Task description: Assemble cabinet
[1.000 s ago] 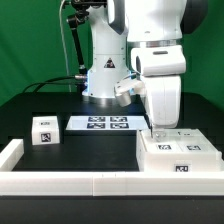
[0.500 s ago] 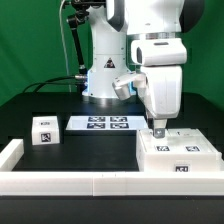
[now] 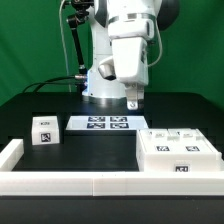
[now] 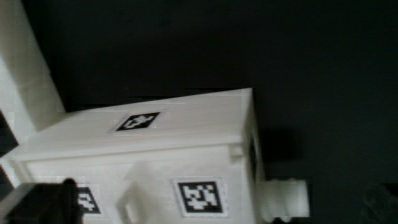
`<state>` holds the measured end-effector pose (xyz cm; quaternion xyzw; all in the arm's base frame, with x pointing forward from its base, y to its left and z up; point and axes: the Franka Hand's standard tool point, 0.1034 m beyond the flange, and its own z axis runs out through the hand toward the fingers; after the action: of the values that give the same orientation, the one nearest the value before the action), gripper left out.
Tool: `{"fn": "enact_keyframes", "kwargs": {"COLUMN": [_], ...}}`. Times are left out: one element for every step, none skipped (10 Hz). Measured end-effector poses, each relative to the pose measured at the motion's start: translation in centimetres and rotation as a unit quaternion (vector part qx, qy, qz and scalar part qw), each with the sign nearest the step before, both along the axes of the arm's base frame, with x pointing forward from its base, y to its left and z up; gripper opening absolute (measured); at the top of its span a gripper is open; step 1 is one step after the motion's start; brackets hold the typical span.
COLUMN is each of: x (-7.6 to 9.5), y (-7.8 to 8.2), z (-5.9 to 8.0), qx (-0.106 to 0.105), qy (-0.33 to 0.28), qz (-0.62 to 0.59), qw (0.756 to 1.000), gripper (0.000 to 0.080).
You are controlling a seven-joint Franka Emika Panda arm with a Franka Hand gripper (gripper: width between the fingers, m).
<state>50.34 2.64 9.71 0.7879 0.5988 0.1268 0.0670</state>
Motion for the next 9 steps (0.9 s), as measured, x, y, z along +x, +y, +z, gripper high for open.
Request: {"fn": "enact_keyframes", "kwargs": {"x": [-1.8,-3.0,-4.0,-3.9,-3.9,-3.9,-3.9,-3.9,-4.1], "y": [0.5,1.4,1.4,1.3,1.3,1.3,1.2,1.2,1.6], "z": [-0.1,-0.3,-0.9,-0.9,-0.8,-0.9,-0.9,-0.9,-0.7], "qx": [0.016,0.031,0.035,0.035,0.035,0.036,0.05,0.06,0.09], "qy": [-0.007,-0.016,-0.016,-0.013,-0.014,-0.013,-0.011,-0.009,-0.016], "qz": [-0.038,-0.063,-0.066,-0.071,-0.071,-0.074,-0.12,-0.154,-0.235], "qw": [0.999,0.997,0.997,0.997,0.997,0.996,0.992,0.986,0.968], "gripper": [0.0797,0.0797,0.0797,0.0797,0.0797,0.0797,0.0797,0.0797,0.0797]}}
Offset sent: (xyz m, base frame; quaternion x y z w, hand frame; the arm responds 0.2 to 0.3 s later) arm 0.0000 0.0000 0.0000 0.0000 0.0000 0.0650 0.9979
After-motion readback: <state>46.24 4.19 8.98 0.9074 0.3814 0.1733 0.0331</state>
